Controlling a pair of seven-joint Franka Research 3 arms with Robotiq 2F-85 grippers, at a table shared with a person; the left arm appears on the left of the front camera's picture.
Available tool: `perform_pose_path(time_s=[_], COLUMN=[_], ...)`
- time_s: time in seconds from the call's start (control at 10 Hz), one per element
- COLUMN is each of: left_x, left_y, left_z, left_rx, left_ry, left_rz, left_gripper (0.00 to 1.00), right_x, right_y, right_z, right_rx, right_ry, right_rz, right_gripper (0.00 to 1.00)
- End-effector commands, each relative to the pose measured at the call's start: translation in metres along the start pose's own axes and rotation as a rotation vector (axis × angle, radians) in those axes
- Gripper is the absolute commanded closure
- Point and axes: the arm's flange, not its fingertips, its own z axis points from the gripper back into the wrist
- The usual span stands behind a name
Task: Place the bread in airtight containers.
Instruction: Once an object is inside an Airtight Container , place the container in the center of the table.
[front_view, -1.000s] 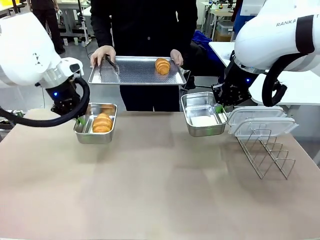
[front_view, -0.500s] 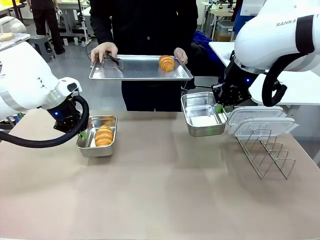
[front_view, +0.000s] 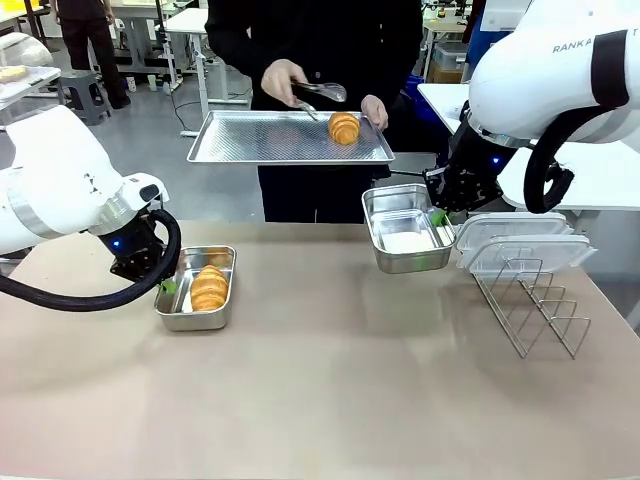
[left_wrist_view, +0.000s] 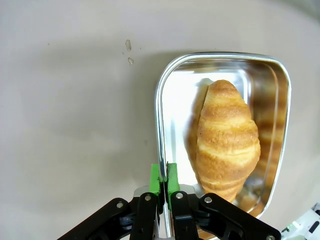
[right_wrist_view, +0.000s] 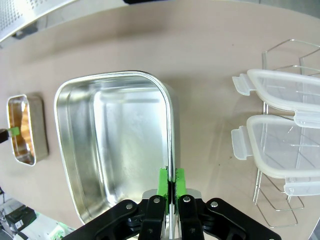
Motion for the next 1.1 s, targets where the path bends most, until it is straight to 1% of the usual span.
perform_pose_path(time_s=[0.0, 0.1, 0.2, 0.3, 0.4, 0.5, 0.6, 0.8, 1.0], left_x=[-0.003, -0.004, -0.007, -0.007, -0.005, -0.002, 0.004, 0.012, 0.010], left_y=[0.001, -0.001, -0.001, -0.001, -0.001, -0.001, -0.001, 0.001, 0.014], left_z=[-0.006, -0.005, -0.003, 0.002, 0.013, 0.031, 0.060, 0.114, 0.163], left_rx=[0.011, 0.018, 0.042, 0.046, 0.038, 0.035, 0.013, -0.094, -0.242], left_ry=[-0.007, -0.013, -0.026, -0.037, -0.062, -0.108, -0.171, -0.248, -0.288], left_rz=[-0.032, -0.042, -0.063, -0.071, -0.085, -0.104, -0.150, -0.310, -0.549], left_gripper=[0.93, 0.93, 0.37, 0.37, 0.00, 0.32, 0.00, 0.00, 0.00], right_x=[0.000, 0.000, 0.000, 0.000, 0.000, 0.000, 0.000, 0.000, 0.000], right_y=[0.001, 0.001, 0.001, 0.001, 0.001, 0.001, 0.001, 0.001, 0.001], right_z=[0.003, 0.003, 0.003, 0.003, 0.003, 0.003, 0.003, 0.003, 0.003], right_rx=[-0.010, -0.010, -0.010, -0.010, -0.010, -0.010, -0.010, -0.010, -0.010], right_ry=[-0.007, -0.007, -0.007, -0.007, -0.007, -0.007, -0.007, -0.007, -0.007], right_rz=[-0.005, -0.005, -0.005, -0.005, -0.005, -0.005, -0.005, -0.005, -0.005], right_gripper=[1.00, 1.00, 1.00, 1.00, 1.00, 1.00, 1.00, 1.00, 1.00])
